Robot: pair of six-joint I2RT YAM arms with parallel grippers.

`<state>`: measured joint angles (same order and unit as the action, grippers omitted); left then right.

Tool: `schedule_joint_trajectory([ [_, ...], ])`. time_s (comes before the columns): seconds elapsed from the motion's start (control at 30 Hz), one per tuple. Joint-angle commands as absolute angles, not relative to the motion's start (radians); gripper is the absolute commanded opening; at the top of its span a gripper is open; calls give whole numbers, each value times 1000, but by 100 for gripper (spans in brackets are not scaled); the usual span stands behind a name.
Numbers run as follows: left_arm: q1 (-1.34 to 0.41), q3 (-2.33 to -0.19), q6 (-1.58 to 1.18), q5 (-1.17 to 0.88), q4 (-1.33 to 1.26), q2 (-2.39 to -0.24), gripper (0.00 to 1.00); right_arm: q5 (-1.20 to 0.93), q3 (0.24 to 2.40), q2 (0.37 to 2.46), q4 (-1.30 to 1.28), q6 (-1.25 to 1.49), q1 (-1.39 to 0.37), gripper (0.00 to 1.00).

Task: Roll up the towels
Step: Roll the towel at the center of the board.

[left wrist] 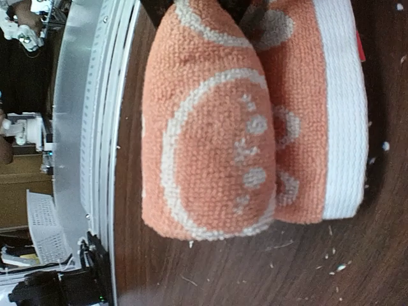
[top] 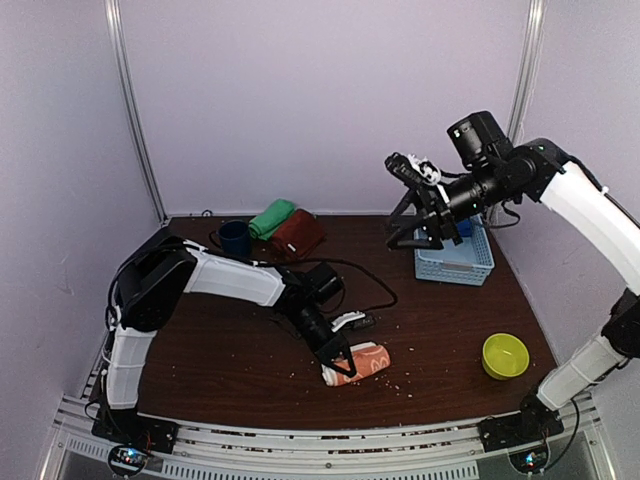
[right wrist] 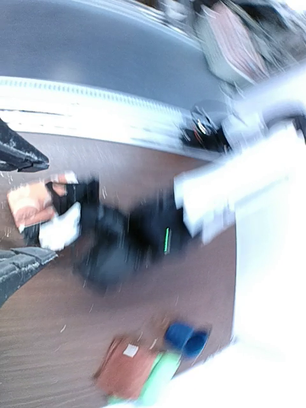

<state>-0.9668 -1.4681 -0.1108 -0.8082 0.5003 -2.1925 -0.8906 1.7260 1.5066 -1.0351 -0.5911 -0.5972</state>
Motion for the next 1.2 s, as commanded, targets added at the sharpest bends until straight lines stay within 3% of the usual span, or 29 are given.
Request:
schedule_joint_trajectory([
  [0.0,-950,-1477,-144,-925,586,-2313,16,-806,1537,1477,-1148,-799,-756,41],
  [0.17,-943,-1498,-151,-945,607,-2343,16,-509,1259,1348,-962,-768,-926,41],
  [0.37,-942,-1504,-174,-904,609,-2359,18,-232,1028,1321,-710,-721,-1031,50],
  [0.57,-940,-1484,-173,-918,609,-2362,18,-132,896,1373,-527,-749,-1076,57],
  [1.17,-930,-1491,-144,-951,607,-2375,22,69,746,1546,-149,-803,-1162,61],
])
